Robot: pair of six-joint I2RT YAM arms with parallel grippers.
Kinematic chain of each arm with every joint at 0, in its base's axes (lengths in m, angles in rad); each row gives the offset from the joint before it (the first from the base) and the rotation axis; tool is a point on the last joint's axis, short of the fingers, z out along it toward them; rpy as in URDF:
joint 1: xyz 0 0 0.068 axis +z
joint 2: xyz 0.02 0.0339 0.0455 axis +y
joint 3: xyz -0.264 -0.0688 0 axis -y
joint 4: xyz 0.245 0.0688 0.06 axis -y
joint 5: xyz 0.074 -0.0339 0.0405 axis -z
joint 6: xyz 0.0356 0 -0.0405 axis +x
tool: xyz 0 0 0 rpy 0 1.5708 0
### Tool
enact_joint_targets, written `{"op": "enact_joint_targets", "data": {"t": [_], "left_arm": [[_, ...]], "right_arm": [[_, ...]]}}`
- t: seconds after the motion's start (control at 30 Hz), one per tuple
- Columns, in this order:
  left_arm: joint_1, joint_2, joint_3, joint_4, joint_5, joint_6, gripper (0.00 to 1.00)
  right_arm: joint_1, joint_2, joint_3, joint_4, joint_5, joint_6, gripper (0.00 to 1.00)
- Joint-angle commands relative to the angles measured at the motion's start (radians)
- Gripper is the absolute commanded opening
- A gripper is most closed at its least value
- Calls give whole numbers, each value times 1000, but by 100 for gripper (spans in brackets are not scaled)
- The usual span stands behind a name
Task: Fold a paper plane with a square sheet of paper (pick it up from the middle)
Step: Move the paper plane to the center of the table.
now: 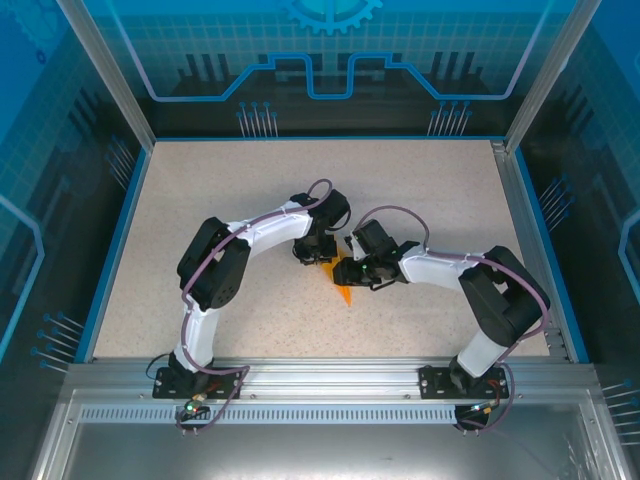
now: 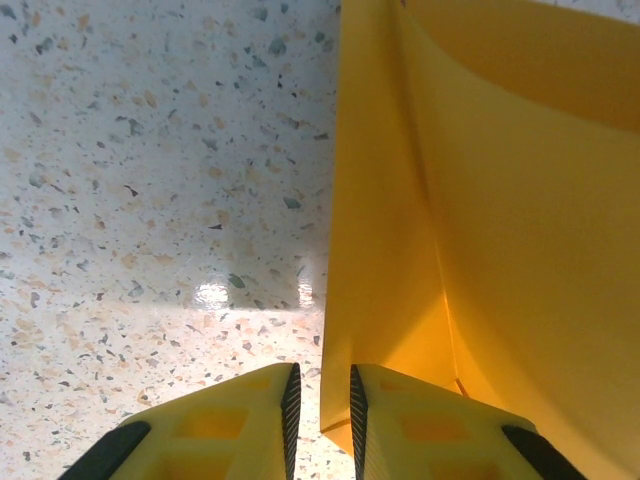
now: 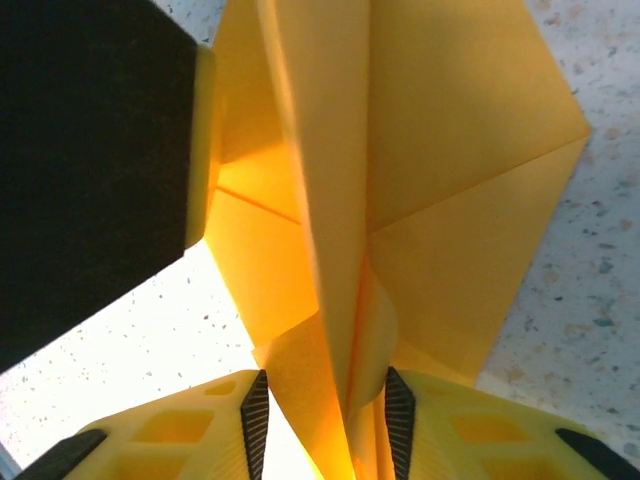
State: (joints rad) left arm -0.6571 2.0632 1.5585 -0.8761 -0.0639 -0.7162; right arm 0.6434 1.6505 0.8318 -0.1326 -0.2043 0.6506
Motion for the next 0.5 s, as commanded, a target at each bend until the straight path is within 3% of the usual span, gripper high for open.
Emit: {"op": "enact_joint_targets", "data": {"t": [0.0, 0.47], "left_arm": [[8, -41, -8, -1, -6, -9, 23], [8, -48, -17, 9, -2, -13, 23]], "right_arm": [[19, 21, 15, -36, 54, 1, 36], [24, 58, 22, 27, 55, 0, 30]]}}
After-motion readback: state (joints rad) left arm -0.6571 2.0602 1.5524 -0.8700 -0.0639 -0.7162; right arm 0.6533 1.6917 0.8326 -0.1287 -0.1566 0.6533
